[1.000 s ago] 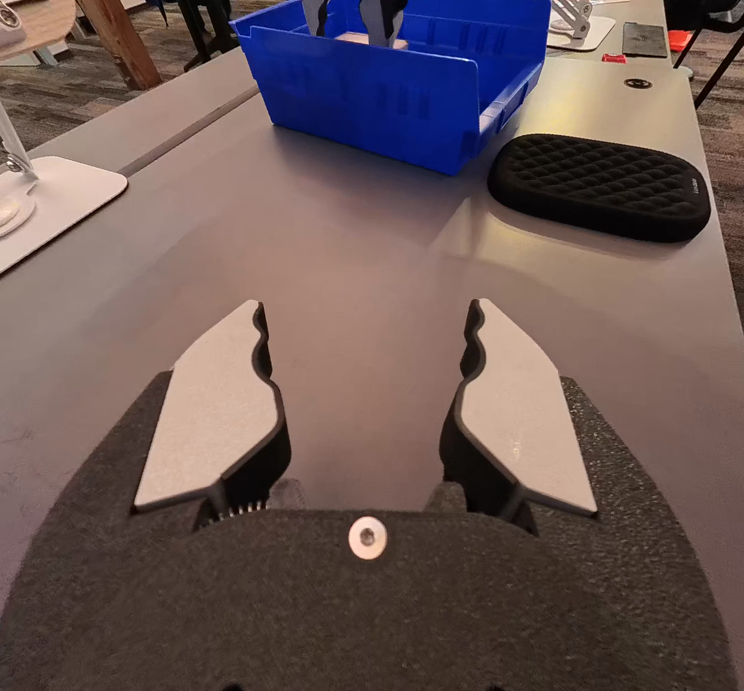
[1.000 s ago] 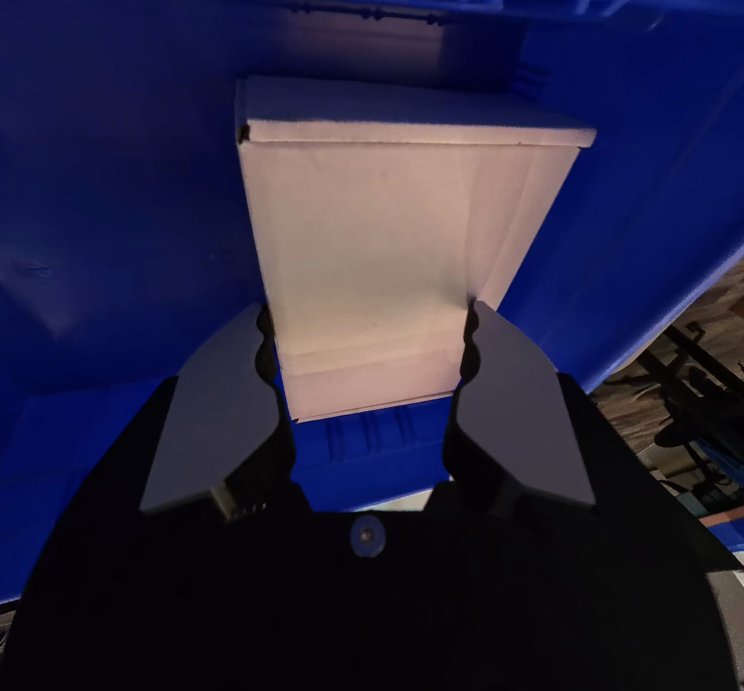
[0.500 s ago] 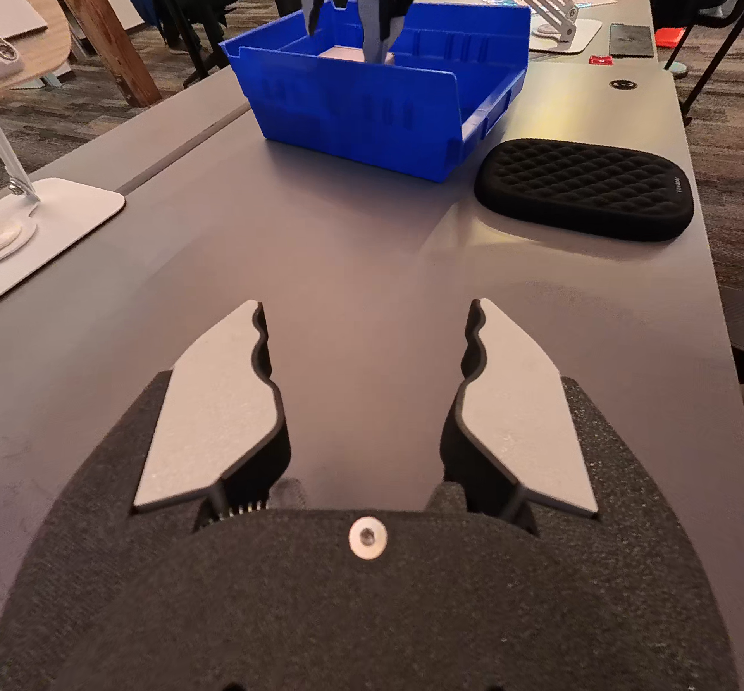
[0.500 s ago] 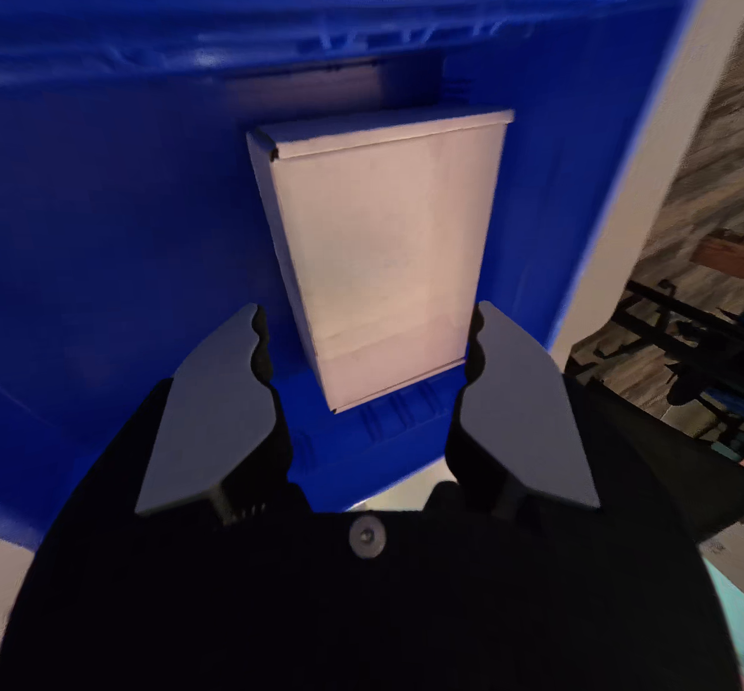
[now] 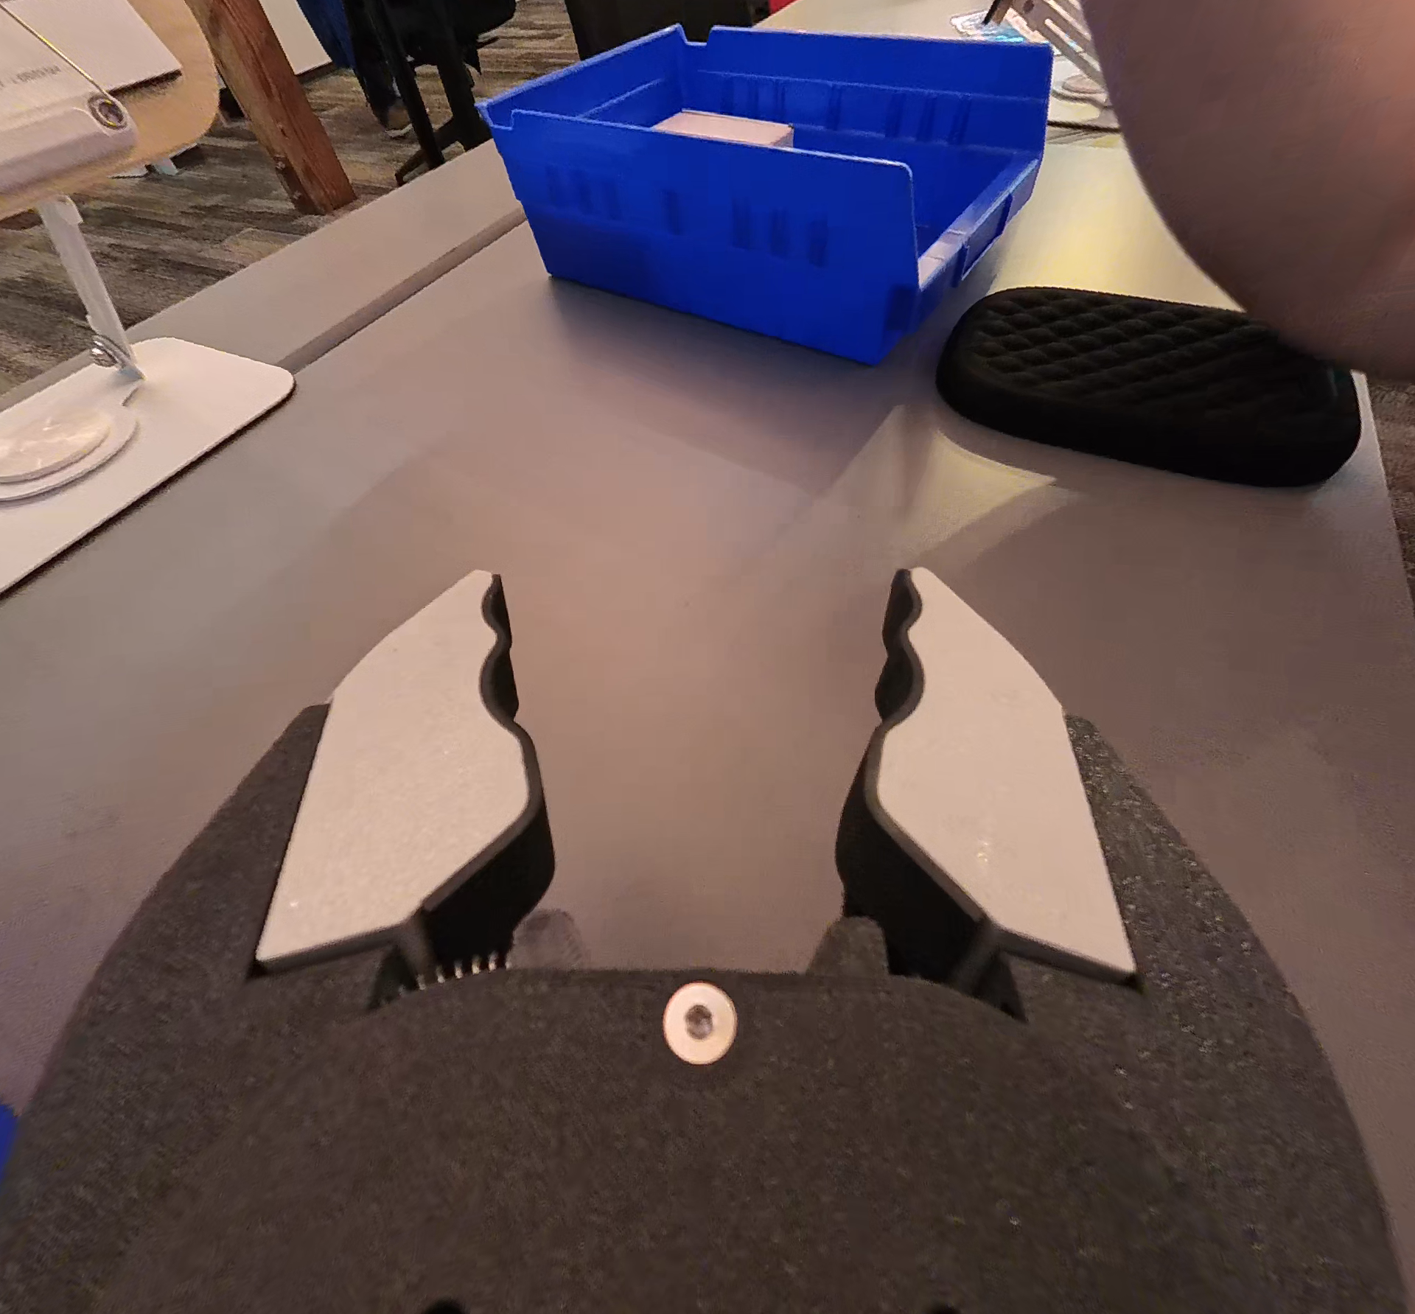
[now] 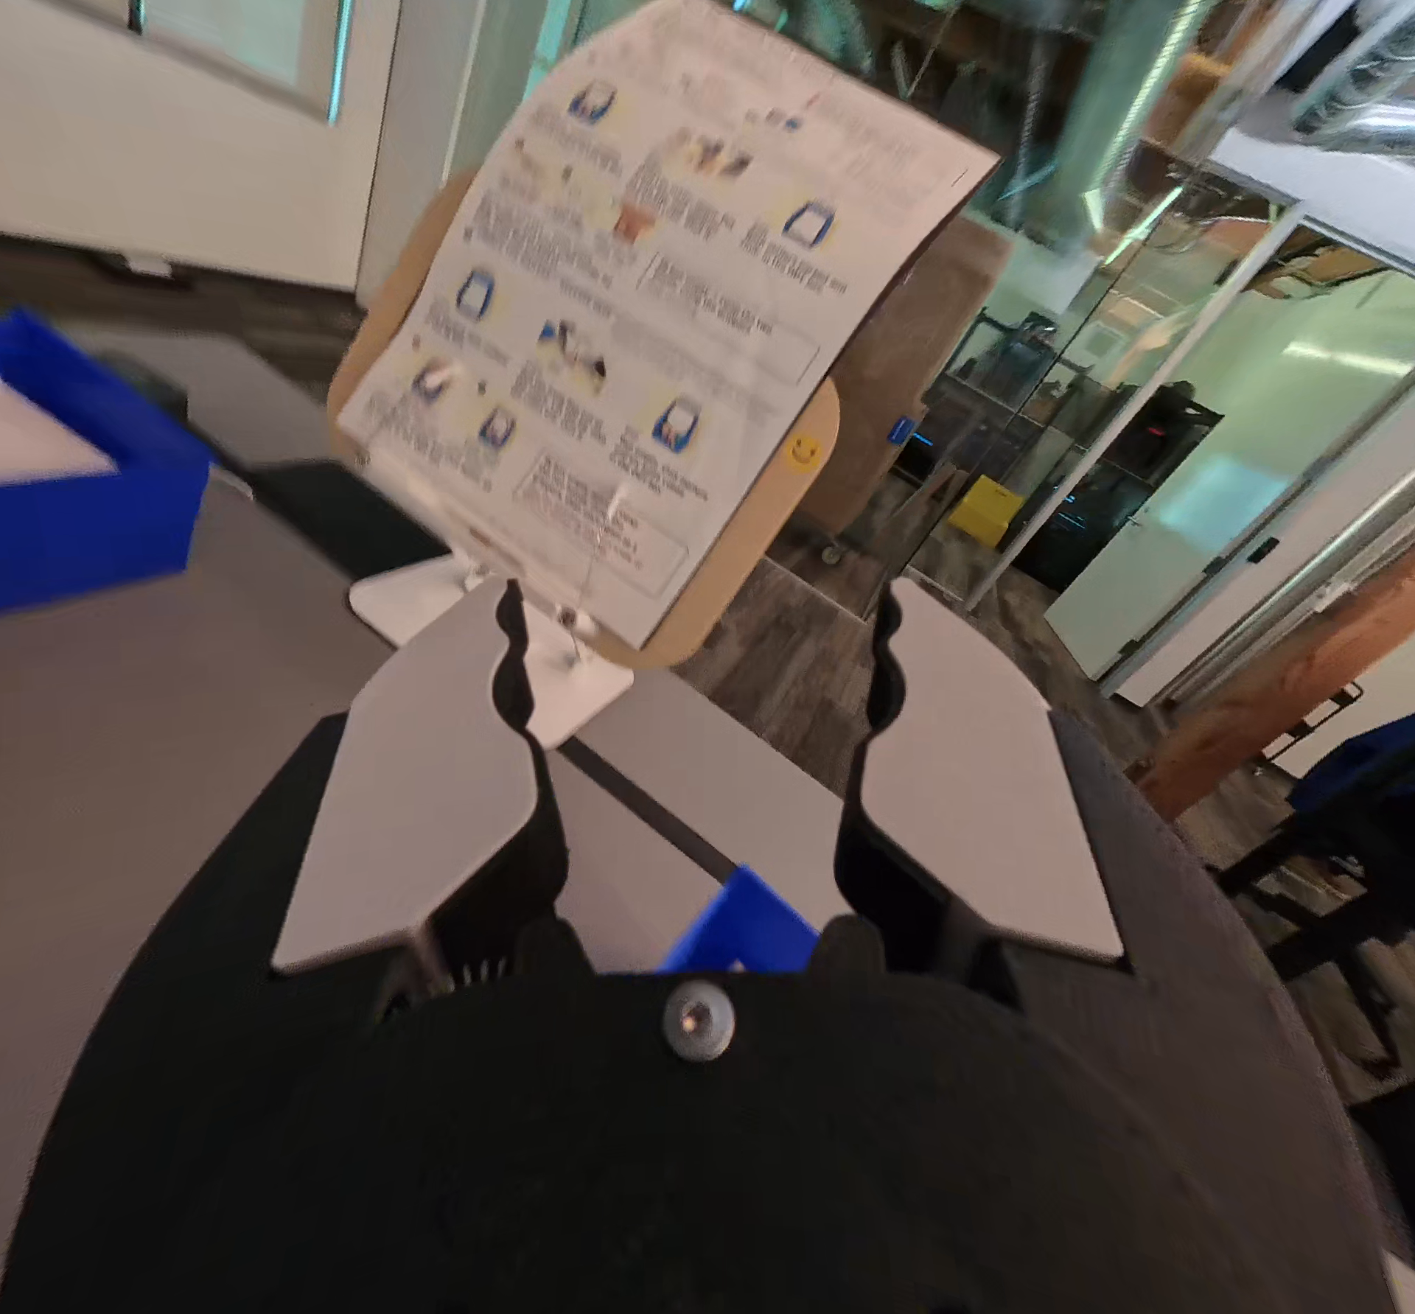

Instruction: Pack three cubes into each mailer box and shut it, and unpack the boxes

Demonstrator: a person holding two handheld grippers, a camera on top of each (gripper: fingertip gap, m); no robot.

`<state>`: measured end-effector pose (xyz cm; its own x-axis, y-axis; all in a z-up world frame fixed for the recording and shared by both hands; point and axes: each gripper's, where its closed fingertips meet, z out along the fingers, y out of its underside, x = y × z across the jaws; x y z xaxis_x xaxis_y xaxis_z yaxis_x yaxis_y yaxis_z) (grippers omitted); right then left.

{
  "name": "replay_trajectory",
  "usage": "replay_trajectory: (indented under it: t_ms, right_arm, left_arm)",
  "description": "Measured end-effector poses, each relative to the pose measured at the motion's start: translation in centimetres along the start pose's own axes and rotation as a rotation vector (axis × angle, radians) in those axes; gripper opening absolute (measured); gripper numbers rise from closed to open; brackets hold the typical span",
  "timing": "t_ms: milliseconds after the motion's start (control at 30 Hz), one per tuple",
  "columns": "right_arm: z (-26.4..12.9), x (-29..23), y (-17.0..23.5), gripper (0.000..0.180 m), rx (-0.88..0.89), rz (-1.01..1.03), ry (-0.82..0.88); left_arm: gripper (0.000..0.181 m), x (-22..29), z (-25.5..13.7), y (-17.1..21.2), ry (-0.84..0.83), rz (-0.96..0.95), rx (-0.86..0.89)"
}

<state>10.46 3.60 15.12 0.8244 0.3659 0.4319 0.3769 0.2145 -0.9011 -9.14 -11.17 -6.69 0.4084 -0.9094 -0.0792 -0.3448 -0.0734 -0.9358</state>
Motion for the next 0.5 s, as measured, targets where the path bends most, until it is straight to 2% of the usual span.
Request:
replay_trajectory:
  t_ms: [133,367,500]
  right_arm:
    - [1.2,-2.1,-1.5,0.077,0.008,0.064,-0.017]
    - [1.5,-3.3,1.8,0.004,-0.078,-0.059,-0.034]
    - [0.6,-3.2,0.9,0.000,-0.035,-0.025,-0.073]
  left_arm:
    - [0.093,-0.3,0.0,0.2,-0.014,-0.002,-0.006]
    - [0.092,-1.0,-0.6,-0.3,-0.033,-0.024,0.018]
    - [0.091,-1.6,-2.4,-2.6,-0.060,-0.014,0.099]
